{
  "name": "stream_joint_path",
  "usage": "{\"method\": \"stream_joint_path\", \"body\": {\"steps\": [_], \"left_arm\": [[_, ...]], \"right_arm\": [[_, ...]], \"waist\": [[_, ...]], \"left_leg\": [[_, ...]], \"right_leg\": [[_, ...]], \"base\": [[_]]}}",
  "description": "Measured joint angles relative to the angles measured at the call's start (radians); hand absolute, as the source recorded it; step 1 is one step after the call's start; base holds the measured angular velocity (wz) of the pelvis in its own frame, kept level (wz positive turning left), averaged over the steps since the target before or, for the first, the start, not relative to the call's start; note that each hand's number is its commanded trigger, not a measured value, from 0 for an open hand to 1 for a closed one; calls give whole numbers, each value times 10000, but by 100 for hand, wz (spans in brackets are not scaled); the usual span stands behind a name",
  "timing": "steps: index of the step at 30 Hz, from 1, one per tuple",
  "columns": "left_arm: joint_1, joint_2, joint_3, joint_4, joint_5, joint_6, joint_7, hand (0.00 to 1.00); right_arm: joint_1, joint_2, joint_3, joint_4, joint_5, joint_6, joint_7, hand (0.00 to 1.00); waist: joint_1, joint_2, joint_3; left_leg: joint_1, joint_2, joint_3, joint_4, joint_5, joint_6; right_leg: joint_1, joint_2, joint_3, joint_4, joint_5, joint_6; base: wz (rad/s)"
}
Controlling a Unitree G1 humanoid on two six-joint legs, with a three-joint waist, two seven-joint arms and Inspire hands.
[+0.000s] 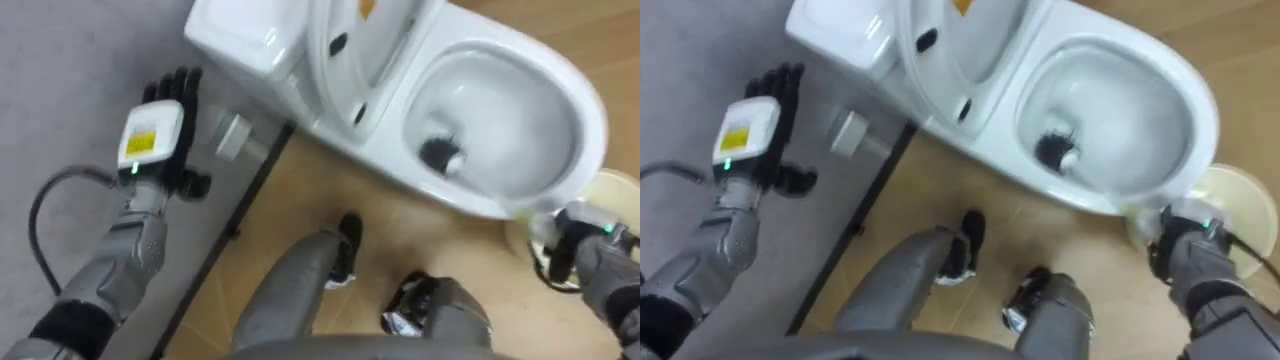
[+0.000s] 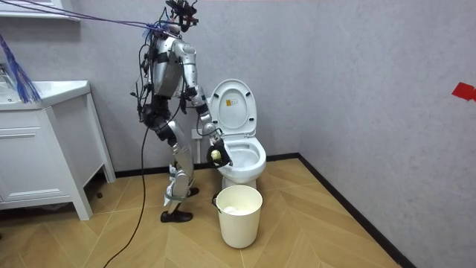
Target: Brush toilet
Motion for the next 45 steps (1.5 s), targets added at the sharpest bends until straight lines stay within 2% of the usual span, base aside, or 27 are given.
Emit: {"method": "stream_joint_path", "body": {"steps": [1, 3, 4, 5, 9, 11, 13, 17, 21, 25, 28, 30, 31, 33, 35, 42, 45], "left_arm": [[69, -34, 23, 94, 0, 18, -80, 0], [603, -193, 252, 107, -7, 96, -431, 0], [749, -217, 298, 104, 4, 98, -497, 0], [1147, -346, 510, 111, -28, 96, -706, 0], [2381, -982, 1564, 495, -408, 121, -898, 0], [2673, -1234, 1973, 934, -679, 170, -918, 0], [2969, -1493, 2403, 1303, -1093, 195, -973, 0], [3434, -2044, 3338, 2082, -2095, 197, -980, 0], [3722, -2528, 4167, 2671, -3493, 189, -835, 0], [3856, -2712, 4839, 3288, -4993, 228, -612, 0], [3715, -2959, 5958, 4381, -5683, 203, -505, 0], [3732, -3112, 6586, 4981, -6981, 295, -212, 0], [3720, -3113, 6687, 5100, -7356, 311, -180, 0], [3588, -3117, 6957, 5620, -8773, 373, 37, 0], [3446, -3124, 7190, 5995, -9428, 379, 262, 0], [2942, -3118, 8179, 6609, -10016, 469, 440, 0], [2913, -3113, 8273, 6659, -9993, 579, 176, 0]], "right_arm": [[145, 129, -107, -6, 2, -5, 62, 100], [723, 454, -689, -219, -60, -132, 325, 100], [950, 482, -789, -303, -60, -140, 383, 100], [1270, 532, -1038, -400, -40, -188, 441, 100], [2444, 852, -2141, -543, -2, -188, 499, 100], [2896, 1027, -2564, -647, 0, -194, 483, 100], [3221, 1228, -2874, -728, 12, -209, 487, 100], [3557, 1702, -3485, -683, 307, -193, 404, 100], [3772, 1837, -3581, -679, 987, -188, 271, 100], [3854, 2106, -4493, -647, 1836, -189, -273, 100], [3854, 2160, -5359, -661, 2067, -299, -723, 100], [3934, 2342, -5673, -704, 2095, -417, -1060, 100], [3942, 2425, -5780, -704, 2181, -428, -1153, 100], [3928, 2668, -6172, -684, 2669, -512, -1619, 100], [3835, 2753, -6667, -667, 2929, -568, -2048, 100], [4037, 2775, -8231, -474, 3847, -635, -3311, 100], [4116, 2779, -8756, -489, 3953, -619, -3649, 100]], "waist": [[-59, -84, -8], [-234, -358, -115], [-241, -411, -133], [-301, -459, -126], [-351, -635, -149], [-357, -650, -154], [-388, -817, -113], [-347, -817, -125], [-315, -788, -118], [-359, -759, -121], [-352, -720, -166], [-416, -734, -203], [-424, -738, -203], [-525, -735, -205], [-681, -691, -192], [-1081, -708, -204], [-1325, -688, -225]], "left_leg": [[210, 5, 10, -80, 0, 0], [848, 90, 27, -360, -15, -23], [988, 102, 26, -444, -45, -73], [1303, 124, -2, -551, -119, -175], [2592, 131, -22, -1016, -189, -269], [3062, 175, -2, -1232, -300, -341], [3528, 208, 24, -1459, -320, -363], [4095, 243, 93, -1749, -345, -403], [4572, 236, 72, -1816, -428, -502], [4926, 234, 77, -1871, -573, -551], [5178, 240, 142, -2085, -585, -570], [5412, 225, 153, -2126, -684, -592], [5446, 225, 167, -2128, -696, -590], [5532, 245, 287, -2158, -715, -586], [5618, 252, 377, -2188, -717, -583], [6149, 417, 979, -2620, -783, -583], [6338, 415, 1200, -2764, -825, -588]], "right_leg": [[238, 39, -12, -175, 12, 17], [966, 218, -29, -903, 131, 53], [1108, 267, -3, -1026, 163, 52], [1543, 355, -17, -1260, 201, 74], [2935, 566, 68, -2379, 488, 149], [3419, 684, 94, -2745, 553, 174], [3864, 703, 99, -3026, 614, 188], [4495, 835, 121, -3558, 768, 167], [5012, 879, 144, -3768, 775, 169], [5364, 975, 242, -3947, 776, 165], [5446, 993, 499, -4009, 791, 164], [5660, 977, 579, -4053, 794, 178], [5696, 975, 591, -4071, 791, 183], [5709, 980, 764, -4076, 790, 184], [5725, 988, 974, -4060, 790, 184], [5733, 1009, 1811, -4054, 822, 187], [5723, 1010, 2125, -4056, 848, 199]], "base": [[11], [-2], [-9], [-6], [-12], [-9], [-10], [-5], [-5], [-7], [-21], [-15], [-8], [-12], [-18], [-31], [-32]]}}
